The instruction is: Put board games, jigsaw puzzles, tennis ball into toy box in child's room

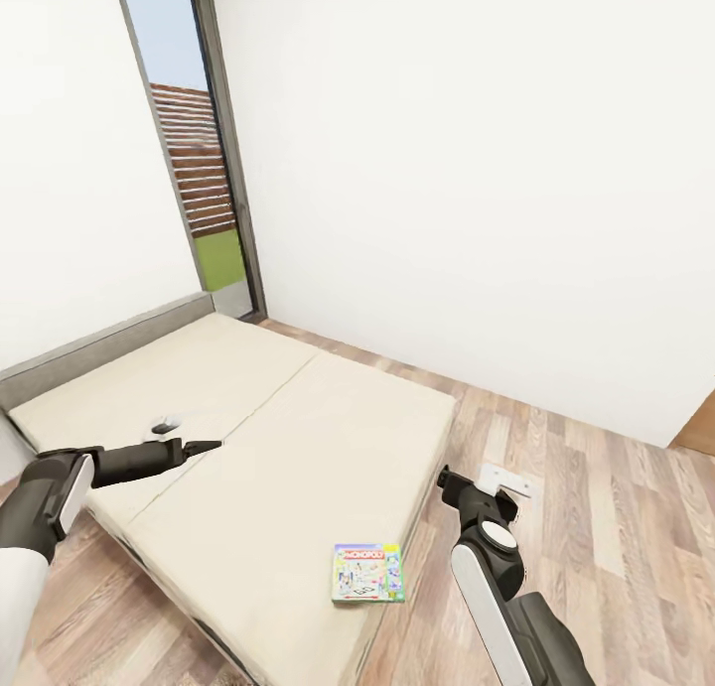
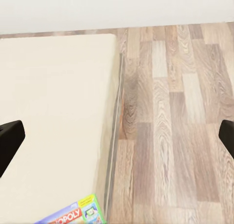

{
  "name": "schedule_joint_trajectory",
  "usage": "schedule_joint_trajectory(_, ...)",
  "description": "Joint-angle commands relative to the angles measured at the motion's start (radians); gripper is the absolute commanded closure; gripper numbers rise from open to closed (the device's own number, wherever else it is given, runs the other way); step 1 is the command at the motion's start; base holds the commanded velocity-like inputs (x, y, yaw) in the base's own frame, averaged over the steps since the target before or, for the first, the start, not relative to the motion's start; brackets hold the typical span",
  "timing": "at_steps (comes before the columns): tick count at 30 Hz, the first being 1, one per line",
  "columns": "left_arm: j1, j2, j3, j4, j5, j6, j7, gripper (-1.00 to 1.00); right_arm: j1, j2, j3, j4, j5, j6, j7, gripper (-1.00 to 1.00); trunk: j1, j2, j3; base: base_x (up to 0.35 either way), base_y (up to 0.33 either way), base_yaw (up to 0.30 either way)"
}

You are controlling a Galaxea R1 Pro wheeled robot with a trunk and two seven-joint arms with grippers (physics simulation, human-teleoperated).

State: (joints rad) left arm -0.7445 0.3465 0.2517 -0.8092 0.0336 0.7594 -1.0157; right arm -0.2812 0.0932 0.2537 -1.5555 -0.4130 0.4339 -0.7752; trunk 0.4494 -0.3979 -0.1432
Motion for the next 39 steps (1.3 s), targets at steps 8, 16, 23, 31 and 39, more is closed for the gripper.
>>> schedule_joint_trajectory(8, -0.001, -0.001, 0.000, -0.005, 0.003, 0.009, -0.001, -1.00, -0.001, 0.000, 0.001, -0.001, -0.006, 0.005, -0.007, -1.00, 0.001, -0.002, -0.002, 0.016, -0.008, 0.288)
schedule_joint_trajectory(16, 0.006, -0.004, -0.001, -0.045, 0.003, 0.013, -0.001, -1.00, -0.001, -0.001, 0.001, -0.001, -0.006, 0.005, -0.006, -1.00, 0.001, -0.002, -0.002, 0.078, -0.085, 0.291)
schedule_joint_trajectory(23, 0.008, -0.004, -0.002, -0.049, 0.003, 0.014, -0.001, -1.00, -0.001, -0.001, 0.002, -0.001, -0.005, 0.005, 0.000, -1.00, 0.001, -0.002, -0.002, 0.010, -0.158, 0.236)
schedule_joint_trajectory(31, 0.008, -0.004, -0.001, -0.050, 0.003, 0.013, -0.001, -1.00, -0.001, -0.002, 0.003, -0.001, -0.006, 0.005, 0.003, -1.00, 0.001, -0.002, -0.002, 0.001, -0.093, 0.029)
schedule_joint_trajectory(39, 0.008, -0.004, -0.002, -0.051, 0.003, 0.014, -0.001, -1.00, -0.001, -0.001, 0.003, -0.001, -0.006, 0.005, 0.002, -1.00, 0.001, -0.002, -0.002, 0.000, -0.260, 0.001)
